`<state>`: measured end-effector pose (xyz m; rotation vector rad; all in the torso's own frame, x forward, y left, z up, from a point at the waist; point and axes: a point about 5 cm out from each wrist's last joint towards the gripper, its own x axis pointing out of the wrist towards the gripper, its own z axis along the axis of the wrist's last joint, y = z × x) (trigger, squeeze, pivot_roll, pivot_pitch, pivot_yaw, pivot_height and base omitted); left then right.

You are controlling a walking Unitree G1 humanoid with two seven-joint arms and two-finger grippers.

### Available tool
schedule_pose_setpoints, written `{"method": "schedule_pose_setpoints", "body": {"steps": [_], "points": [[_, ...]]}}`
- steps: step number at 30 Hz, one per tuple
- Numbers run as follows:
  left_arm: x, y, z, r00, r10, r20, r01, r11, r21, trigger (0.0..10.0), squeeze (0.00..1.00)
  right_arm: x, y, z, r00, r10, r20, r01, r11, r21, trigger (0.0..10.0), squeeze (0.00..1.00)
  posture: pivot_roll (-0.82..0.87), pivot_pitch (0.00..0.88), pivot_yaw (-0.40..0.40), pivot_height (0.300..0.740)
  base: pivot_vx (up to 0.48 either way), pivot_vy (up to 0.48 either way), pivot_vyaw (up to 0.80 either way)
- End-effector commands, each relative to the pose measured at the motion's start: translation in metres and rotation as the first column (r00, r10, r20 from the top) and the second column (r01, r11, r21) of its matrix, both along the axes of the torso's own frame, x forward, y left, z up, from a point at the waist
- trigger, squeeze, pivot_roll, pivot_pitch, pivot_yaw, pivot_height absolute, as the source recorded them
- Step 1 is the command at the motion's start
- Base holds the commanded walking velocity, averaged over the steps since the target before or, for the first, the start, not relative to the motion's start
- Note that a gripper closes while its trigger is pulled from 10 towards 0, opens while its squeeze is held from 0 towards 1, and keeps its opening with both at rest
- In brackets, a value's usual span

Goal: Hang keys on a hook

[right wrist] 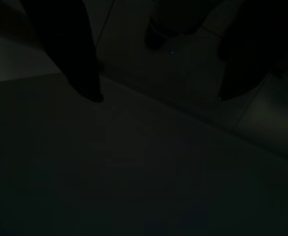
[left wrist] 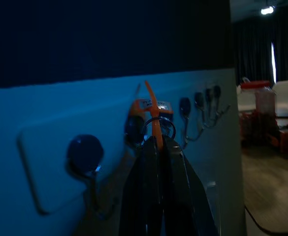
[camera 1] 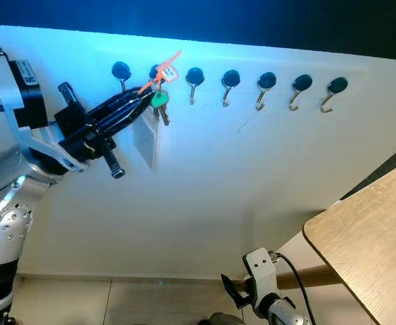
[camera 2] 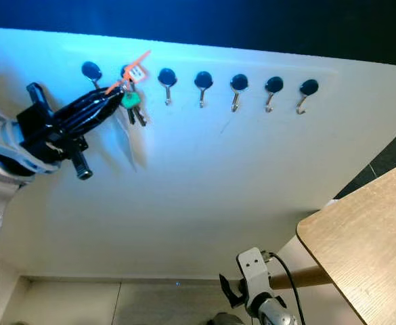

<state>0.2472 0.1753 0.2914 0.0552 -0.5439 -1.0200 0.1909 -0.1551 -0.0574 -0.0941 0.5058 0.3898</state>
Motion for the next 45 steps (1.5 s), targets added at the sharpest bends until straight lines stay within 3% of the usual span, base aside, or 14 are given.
{"method": "schedule_pose_setpoints", "body": {"steps": [1,24,35,45], "points": [[0.001,0.001,-0.001,1.000,0.013,0.003,-0.013,1.000,-0.007,10.0,0.00,-0.005,-0.002,-0.002,1.000,-0.003,-0.011,0.002,1.000,-0.004,10.0,0.00,0.06,0.071,-0.082,0.740,0.000,0.000,0.00],[0.013,0.031,-0.016,0.983,0.084,-0.162,-0.104,0.988,-0.118,10.0,0.00,-0.007,-0.003,-0.004,1.000,0.004,-0.025,-0.004,1.000,-0.003,10.0,0.00,0.07,0.072,-0.085,0.740,0.000,0.000,0.00],[0.009,0.028,-0.027,0.978,0.037,-0.204,-0.054,0.995,-0.079,10.0,0.00,-0.009,-0.003,-0.005,1.000,0.004,-0.030,-0.004,1.000,-0.004,10.0,0.00,0.06,0.075,-0.082,0.740,0.000,0.000,0.00],[0.010,0.033,-0.041,0.962,0.050,-0.269,-0.069,0.996,-0.064,10.0,0.00,-0.009,-0.004,-0.005,0.999,0.004,-0.033,-0.004,1.000,-0.009,10.0,0.00,0.06,0.076,-0.083,0.740,0.000,0.000,0.00]]}}
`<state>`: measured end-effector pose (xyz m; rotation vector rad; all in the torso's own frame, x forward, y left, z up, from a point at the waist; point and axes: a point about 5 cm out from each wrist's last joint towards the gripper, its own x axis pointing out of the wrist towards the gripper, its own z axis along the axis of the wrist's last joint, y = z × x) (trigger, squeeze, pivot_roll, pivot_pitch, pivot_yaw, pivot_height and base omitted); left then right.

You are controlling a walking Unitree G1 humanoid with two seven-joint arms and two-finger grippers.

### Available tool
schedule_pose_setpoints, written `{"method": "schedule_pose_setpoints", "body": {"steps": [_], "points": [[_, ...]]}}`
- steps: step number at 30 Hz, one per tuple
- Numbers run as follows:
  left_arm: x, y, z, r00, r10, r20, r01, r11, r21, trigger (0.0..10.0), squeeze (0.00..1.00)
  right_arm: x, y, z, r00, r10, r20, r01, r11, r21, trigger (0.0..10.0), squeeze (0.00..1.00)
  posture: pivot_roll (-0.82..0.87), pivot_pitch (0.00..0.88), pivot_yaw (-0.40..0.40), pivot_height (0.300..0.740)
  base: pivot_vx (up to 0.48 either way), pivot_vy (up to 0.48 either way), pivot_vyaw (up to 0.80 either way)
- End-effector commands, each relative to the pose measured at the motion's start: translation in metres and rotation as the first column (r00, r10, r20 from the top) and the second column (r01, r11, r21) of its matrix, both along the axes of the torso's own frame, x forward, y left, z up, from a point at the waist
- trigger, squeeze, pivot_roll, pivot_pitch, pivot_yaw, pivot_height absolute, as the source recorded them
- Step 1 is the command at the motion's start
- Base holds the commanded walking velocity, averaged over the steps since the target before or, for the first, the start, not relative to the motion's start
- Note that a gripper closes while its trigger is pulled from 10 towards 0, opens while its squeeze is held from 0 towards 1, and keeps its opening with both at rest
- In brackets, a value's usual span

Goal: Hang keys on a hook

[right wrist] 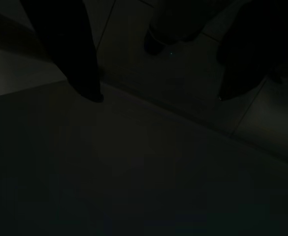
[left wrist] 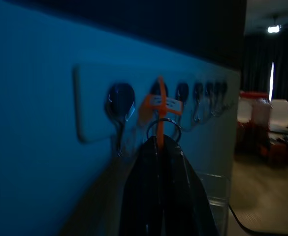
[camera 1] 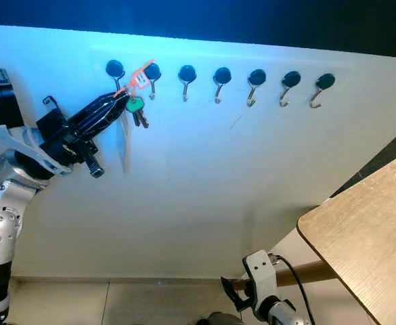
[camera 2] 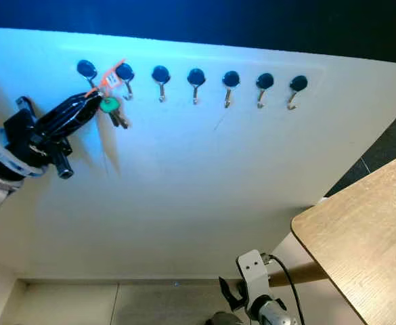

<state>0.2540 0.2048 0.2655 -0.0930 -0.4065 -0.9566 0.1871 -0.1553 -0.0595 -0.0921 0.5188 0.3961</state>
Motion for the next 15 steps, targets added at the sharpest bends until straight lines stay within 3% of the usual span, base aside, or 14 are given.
{"method": "schedule_pose_setpoints", "body": {"steps": [1,15], "points": [[0.004,0.003,-0.015,0.996,0.019,-0.084,-0.019,1.000,0.000,10.0,0.00,-0.006,-0.004,-0.003,1.000,-0.001,-0.020,0.001,1.000,-0.010,10.0,0.00,0.06,0.076,-0.083,0.740,0.000,0.000,0.00],[-0.004,-0.001,-0.031,0.990,-0.033,-0.136,0.040,0.998,0.048,10.0,0.00,-0.006,-0.005,-0.003,1.000,-0.001,-0.021,0.001,1.000,-0.011,10.0,0.00,0.06,0.077,-0.084,0.740,0.000,0.000,0.00]]}}
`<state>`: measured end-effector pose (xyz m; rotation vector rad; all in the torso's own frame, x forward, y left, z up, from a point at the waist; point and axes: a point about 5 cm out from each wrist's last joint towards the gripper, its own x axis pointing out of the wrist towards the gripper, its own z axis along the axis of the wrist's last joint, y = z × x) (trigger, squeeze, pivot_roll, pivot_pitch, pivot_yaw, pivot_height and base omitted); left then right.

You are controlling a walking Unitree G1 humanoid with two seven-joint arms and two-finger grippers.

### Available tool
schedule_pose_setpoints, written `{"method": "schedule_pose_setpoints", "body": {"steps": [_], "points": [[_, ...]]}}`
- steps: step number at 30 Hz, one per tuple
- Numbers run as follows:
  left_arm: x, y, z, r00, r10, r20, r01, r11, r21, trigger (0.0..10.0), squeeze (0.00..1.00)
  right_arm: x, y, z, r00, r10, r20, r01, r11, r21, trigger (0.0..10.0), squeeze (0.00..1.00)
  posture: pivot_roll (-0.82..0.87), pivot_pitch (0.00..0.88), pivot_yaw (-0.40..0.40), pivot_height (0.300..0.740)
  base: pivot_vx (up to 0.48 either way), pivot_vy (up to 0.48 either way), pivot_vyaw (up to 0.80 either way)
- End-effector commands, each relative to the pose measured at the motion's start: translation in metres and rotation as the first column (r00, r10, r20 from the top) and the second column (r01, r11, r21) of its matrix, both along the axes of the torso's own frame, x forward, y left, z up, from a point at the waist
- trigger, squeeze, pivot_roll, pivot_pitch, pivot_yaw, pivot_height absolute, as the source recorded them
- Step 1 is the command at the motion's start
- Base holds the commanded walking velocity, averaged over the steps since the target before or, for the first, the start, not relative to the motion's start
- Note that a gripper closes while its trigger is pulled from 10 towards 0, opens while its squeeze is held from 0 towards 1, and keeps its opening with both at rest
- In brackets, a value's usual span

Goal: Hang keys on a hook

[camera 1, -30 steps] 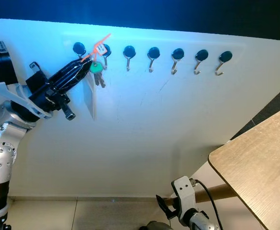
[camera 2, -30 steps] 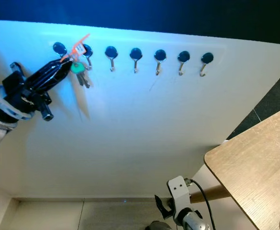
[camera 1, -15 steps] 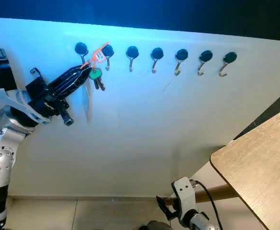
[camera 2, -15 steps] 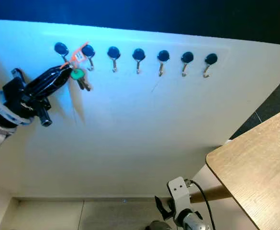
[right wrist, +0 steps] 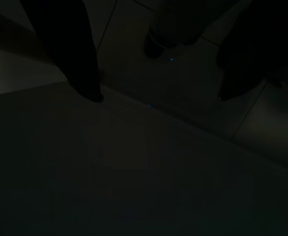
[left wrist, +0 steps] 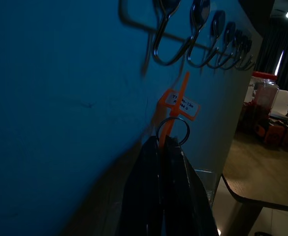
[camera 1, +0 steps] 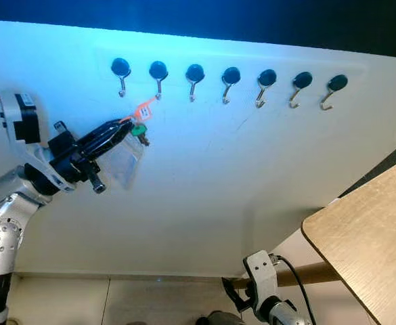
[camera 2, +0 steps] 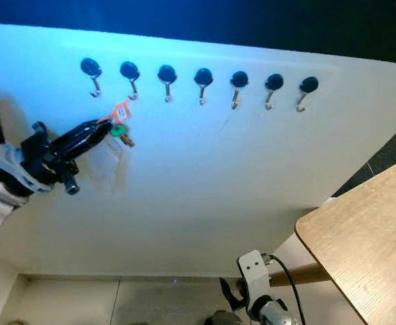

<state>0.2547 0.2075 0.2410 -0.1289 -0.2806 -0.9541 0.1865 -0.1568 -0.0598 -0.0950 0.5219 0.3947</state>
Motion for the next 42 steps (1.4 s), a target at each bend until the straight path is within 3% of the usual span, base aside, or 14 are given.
{"method": "schedule_pose_setpoints", "body": {"steps": [1,10,12,18,20,23,25,26,28,33,35,40,41,42], "points": [[-0.006,-0.004,-0.007,0.999,-0.046,-0.011,0.046,0.998,0.036,10.0,0.00,-0.005,-0.004,-0.003,1.000,0.000,-0.019,0.000,1.000,-0.007,10.0,0.00,0.06,0.077,-0.084,0.740,0.000,0.000,0.00],[-0.032,-0.006,-0.072,0.948,-0.168,-0.269,0.227,0.952,0.205,10.0,0.00,-0.012,-0.007,-0.008,0.998,-0.012,-0.056,0.010,1.000,-0.023,10.0,0.00,0.06,0.076,-0.081,0.740,0.000,0.000,0.00],[-0.048,0.008,-0.130,0.877,-0.067,-0.476,0.242,0.917,0.317,10.0,0.00,-0.020,-0.010,-0.014,0.994,-0.027,-0.104,0.022,0.999,-0.046,10.0,0.00,0.06,0.072,-0.077,0.740,0.000,0.000,0.00],[-0.084,0.030,-0.197,0.716,0.085,-0.693,0.261,0.888,0.379,10.0,0.00,-0.033,-0.016,-0.021,0.984,-0.064,-0.163,0.054,0.996,-0.066,10.0,0.00,0.06,0.065,-0.073,0.740,0.000,0.000,0.00],[-0.109,0.046,-0.250,0.599,0.327,-0.731,0.202,0.821,0.533,10.0,0.00,-0.044,-0.026,-0.028,0.962,-0.143,-0.232,0.124,0.988,-0.093,10.0,0.00,0.07,0.060,-0.081,0.740,0.000,0.000,0.00],[-0.111,0.049,-0.259,0.565,0.396,-0.723,0.174,0.800,0.574,10.0,0.00,-0.046,-0.028,-0.029,0.956,-0.161,-0.245,0.141,0.985,-0.098,10.0,0.00,0.07,0.059,-0.082,0.740,0.000,0.000,0.00],[-0.112,0.061,-0.288,0.448,0.671,-0.591,0.068,0.634,0.770,10.0,0.00,-0.051,-0.038,-0.033,0.921,-0.246,-0.302,0.215,0.968,-0.133,10.0,0.00,0.07,0.055,-0.086,0.740,0.000,0.000,0.00],[-0.112,0.061,-0.288,0.448,0.671,-0.591,0.068,0.634,0.770,10.0,0.00,-0.051,-0.038,-0.033,0.921,-0.246,-0.302,0.215,0.968,-0.133,10.0,0.00,0.07,0.055,-0.086,0.740,0.000,0.000,0.00],[-0.112,0.058,-0.304,0.344,0.782,-0.519,0.006,0.551,0.834,10.0,0.00,-0.052,-0.046,-0.035,0.893,-0.298,-0.337,0.258,0.953,-0.158,10.0,0.00,0.06,0.052,-0.081,0.740,0.000,0.000,0.00],[-0.104,0.041,-0.309,0.338,0.774,-0.535,-0.040,0.580,0.814,10.0,0.00,-0.049,-0.048,-0.034,0.891,-0.304,-0.338,0.263,0.951,-0.164,10.0,0.00,0.06,0.049,-0.077,0.740,0.000,0.000,0.00],[-0.091,0.027,-0.310,0.395,0.771,-0.500,-0.079,0.570,0.818,10.0,0.00,-0.045,-0.046,-0.033,0.894,-0.298,-0.334,0.252,0.952,-0.175,10.0,0.00,0.06,0.048,-0.077,0.740,0.000,0.000,0.00],[-0.086,0.020,-0.313,0.416,0.783,-0.462,-0.087,0.540,0.837,10.0,0.00,-0.045,-0.040,-0.034,0.897,-0.285,-0.337,0.231,0.954,-0.192,10.0,0.00,0.06,0.046,-0.073,0.740,0.000,0.000,0.00],[-0.086,0.017,-0.317,0.350,0.805,-0.480,-0.142,0.551,0.822,10.0,0.00,-0.045,-0.036,-0.036,0.888,-0.306,-0.343,0.253,0.948,-0.191,10.0,0.00,0.06,0.045,-0.066,0.740,0.000,0.000,0.00],[-0.086,0.017,-0.317,0.350,0.805,-0.480,-0.142,0.551,0.822,10.0,0.00,-0.045,-0.036,-0.036,0.888,-0.306,-0.343,0.253,0.948,-0.191,10.0,0.00,0.06,0.045,-0.066,0.740,0.000,0.000,0.00]]}}
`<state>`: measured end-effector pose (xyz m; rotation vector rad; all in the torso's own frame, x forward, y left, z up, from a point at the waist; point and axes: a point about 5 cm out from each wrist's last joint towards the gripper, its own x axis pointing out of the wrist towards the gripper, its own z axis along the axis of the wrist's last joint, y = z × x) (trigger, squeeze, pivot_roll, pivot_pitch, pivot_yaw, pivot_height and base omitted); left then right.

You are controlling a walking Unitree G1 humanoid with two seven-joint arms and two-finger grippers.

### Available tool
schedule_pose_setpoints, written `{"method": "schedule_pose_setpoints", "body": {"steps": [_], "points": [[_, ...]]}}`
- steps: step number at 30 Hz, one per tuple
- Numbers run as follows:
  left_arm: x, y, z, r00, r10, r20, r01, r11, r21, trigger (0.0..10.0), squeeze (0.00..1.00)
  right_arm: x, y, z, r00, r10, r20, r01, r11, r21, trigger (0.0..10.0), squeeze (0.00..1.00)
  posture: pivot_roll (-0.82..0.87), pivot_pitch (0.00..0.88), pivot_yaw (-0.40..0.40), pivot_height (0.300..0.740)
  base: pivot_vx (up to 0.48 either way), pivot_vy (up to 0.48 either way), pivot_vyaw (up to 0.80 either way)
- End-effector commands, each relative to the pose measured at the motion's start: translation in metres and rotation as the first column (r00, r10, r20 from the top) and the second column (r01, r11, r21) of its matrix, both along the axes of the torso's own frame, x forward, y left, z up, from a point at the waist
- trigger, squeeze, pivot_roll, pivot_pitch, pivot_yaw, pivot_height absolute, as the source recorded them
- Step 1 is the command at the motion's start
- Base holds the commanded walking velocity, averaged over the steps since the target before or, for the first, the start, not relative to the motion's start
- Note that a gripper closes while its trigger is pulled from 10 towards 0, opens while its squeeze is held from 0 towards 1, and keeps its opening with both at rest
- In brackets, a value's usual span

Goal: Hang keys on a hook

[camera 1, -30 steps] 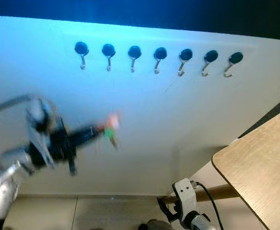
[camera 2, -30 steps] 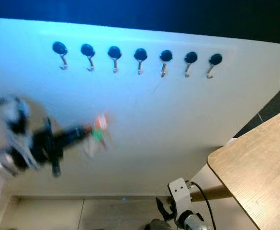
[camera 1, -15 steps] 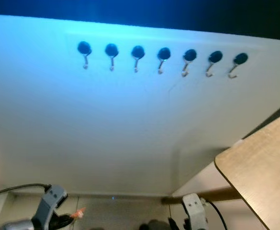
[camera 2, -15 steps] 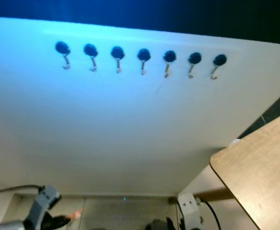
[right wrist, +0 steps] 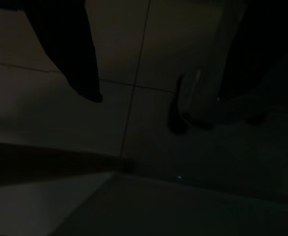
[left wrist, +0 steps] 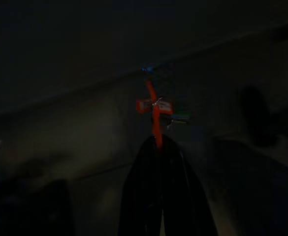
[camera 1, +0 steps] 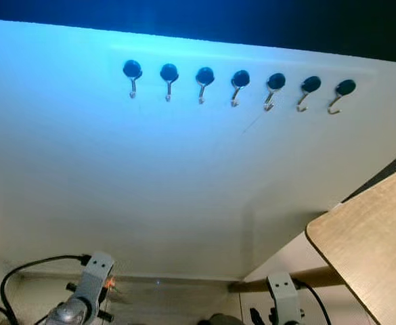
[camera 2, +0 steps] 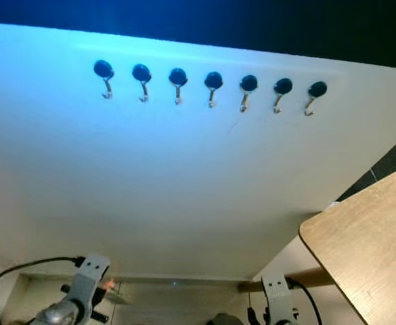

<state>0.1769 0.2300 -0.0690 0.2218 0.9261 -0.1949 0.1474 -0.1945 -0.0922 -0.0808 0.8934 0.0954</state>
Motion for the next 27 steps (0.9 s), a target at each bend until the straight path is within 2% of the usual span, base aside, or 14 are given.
{"method": "schedule_pose_setpoints", "body": {"steps": [1,6,9,13,19,27], "points": [[-0.008,-0.006,-0.008,0.996,0.091,-0.019,-0.091,0.995,-0.032,10.0,0.00,-0.006,0.002,-0.004,0.999,-0.028,-0.034,0.028,1.000,0.001,10.0,0.00,0.06,0.045,-0.066,0.740,0.000,0.000,0.00],[0.000,0.000,-0.006,0.959,0.283,0.023,-0.280,0.956,-0.093,10.0,0.00,-0.007,0.000,-0.005,0.985,-0.166,-0.044,0.168,0.984,0.055,10.0,0.00,0.06,0.044,-0.058,0.740,0.000,0.000,0.00],[0.005,0.000,-0.004,0.953,0.299,0.046,-0.293,0.951,-0.101,10.0,0.00,-0.006,-0.001,-0.004,0.980,-0.195,-0.040,0.197,0.978,0.070,10.0,0.00,0.06,0.045,-0.058,0.740,0.000,0.000,0.00],[0.014,-0.010,-0.001,0.957,0.279,0.075,-0.270,0.956,-0.119,10.0,0.00,-0.005,-0.003,-0.003,0.976,-0.216,-0.035,0.218,0.973,0.075,10.0,0.00,0.06,0.046,-0.056,0.740,0.000,0.000,0.00],[0.014,-0.023,-0.004,0.970,0.232,0.073,-0.222,0.968,-0.118,10.0,0.00,0.001,0.002,-0.002,0.976,-0.218,-0.028,0.219,0.973,0.077,10.0,0.00,0.06,0.043,-0.051,0.740,0.000,0.000,0.00],[0.017,-0.025,-0.002,0.970,0.222,0.094,-0.208,0.968,-0.139,10.0,0.00,0.008,0.008,0.000,0.976,-0.217,-0.009,0.217,0.972,0.091,10.0,0.00,0.06,0.044,-0.054,0.740,-0.031,0.000,0.00]]}}
